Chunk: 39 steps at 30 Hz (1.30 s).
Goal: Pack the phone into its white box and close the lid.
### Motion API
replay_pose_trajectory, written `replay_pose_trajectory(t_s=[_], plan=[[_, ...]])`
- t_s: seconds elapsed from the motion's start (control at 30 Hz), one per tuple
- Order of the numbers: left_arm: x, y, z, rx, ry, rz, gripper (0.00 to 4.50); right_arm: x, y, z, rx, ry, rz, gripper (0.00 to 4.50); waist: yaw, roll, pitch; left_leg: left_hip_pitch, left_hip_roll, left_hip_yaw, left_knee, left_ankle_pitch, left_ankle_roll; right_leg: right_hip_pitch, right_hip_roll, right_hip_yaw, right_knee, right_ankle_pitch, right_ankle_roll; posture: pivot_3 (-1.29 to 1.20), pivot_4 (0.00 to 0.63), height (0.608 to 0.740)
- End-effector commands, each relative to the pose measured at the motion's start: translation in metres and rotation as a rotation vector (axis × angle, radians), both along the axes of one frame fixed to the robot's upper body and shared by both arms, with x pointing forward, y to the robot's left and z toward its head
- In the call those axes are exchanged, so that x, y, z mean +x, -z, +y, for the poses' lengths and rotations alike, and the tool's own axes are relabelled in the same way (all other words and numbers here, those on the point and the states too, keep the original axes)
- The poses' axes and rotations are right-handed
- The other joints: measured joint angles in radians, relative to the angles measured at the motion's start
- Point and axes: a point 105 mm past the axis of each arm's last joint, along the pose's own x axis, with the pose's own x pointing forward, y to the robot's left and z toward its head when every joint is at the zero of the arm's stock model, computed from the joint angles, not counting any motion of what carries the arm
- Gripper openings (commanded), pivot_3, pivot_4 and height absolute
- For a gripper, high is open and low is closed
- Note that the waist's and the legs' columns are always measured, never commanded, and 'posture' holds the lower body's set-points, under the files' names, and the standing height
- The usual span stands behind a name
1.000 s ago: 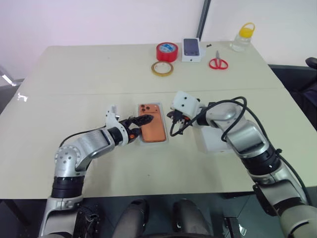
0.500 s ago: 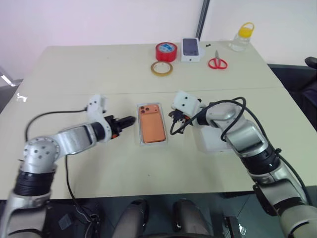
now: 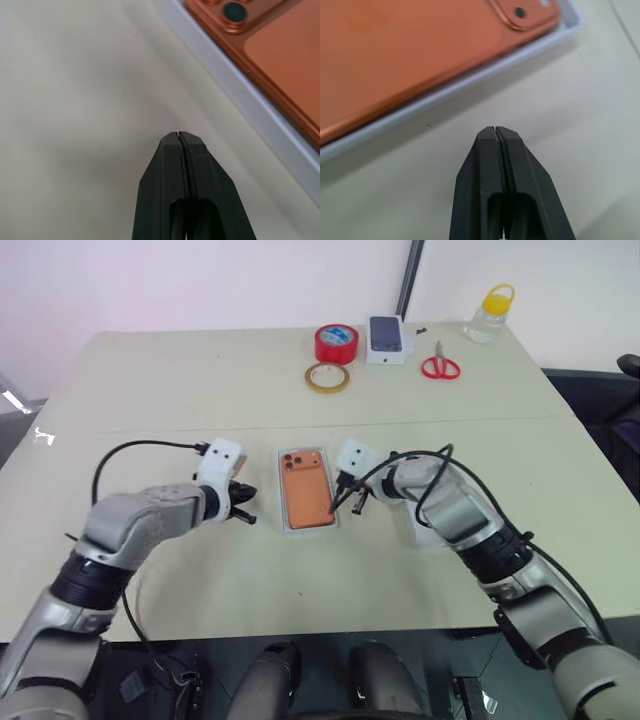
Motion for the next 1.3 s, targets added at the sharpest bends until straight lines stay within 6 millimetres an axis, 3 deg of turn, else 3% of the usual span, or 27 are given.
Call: replay_pose_trajectory(t_s=[0.03, 0.17, 0.33, 0.57, 0.77, 0.93, 1.3], plan=[[0.004, -0.007, -0.014, 0.028, 0.090, -0.046, 0.03, 0.004, -0.013, 0.012, -0.004, -0.036, -0.058, 0.00, -0.001, 0.000, 0.000, 0.000, 0.000, 0.000, 0.000, 0.000, 0.000, 0.000, 0.000, 0.000, 0.000, 0.000, 0.000, 0.00, 0.150, 0.740], [0.005, -0.005, -0.018, 0.034, 0.113, -0.043, 0.03, 0.006, -0.014, 0.012, -0.024, -0.034, -0.081, 0.00, -0.001, 0.000, 0.000, 0.000, 0.000, 0.000, 0.000, 0.000, 0.000, 0.000, 0.000, 0.000, 0.000, 0.000, 0.000, 0.00, 0.150, 0.740], [0.003, -0.007, -0.008, 0.002, 0.084, -0.041, 0.03, 0.007, -0.030, -0.006, -0.015, -0.003, -0.137, 0.00, 0.000, 0.000, 0.000, 0.000, 0.000, -0.001, 0.001, 0.000, 0.000, 0.000, 0.000, 0.000, 0.000, 0.000, 0.000, 0.00, 0.150, 0.740], [-0.023, -0.016, 0.018, -0.085, 0.164, -0.124, 0.03, -0.037, -0.051, -0.006, 0.225, -0.165, -0.046, 0.00, -0.005, 0.000, 0.000, 0.000, 0.001, -0.001, -0.001, 0.000, 0.000, -0.001, 0.001, 0.000, 0.000, 0.000, 0.000, 0.00, 0.150, 0.740], [-0.050, -0.011, 0.029, -0.119, 0.262, -0.107, 0.03, -0.074, -0.027, 0.007, 0.208, -0.316, 0.066, 0.00, 0.004, 0.001, 0.000, 0.000, 0.001, -0.001, -0.001, -0.001, 0.001, 0.000, 0.000, 0.000, -0.001, 0.000, 0.000, 0.00, 0.150, 0.740], [-0.052, -0.010, 0.029, -0.127, 0.264, -0.108, 0.03, -0.073, -0.010, 0.012, 0.172, -0.303, 0.099, 0.00, 0.004, 0.001, 0.000, 0.000, 0.001, -0.001, -0.001, -0.001, 0.002, 0.001, 0.000, -0.001, -0.001, 0.000, 0.000, 0.00, 0.150, 0.740], [-0.054, -0.009, 0.027, -0.137, 0.259, -0.109, 0.03, -0.071, 0.002, 0.012, 0.145, -0.282, 0.123, 0.00, 0.003, 0.001, 0.000, 0.000, 0.001, -0.001, -0.001, -0.001, 0.001, 0.001, 0.000, -0.001, -0.001, 0.000, 0.000, 0.00, 0.150, 0.740]])
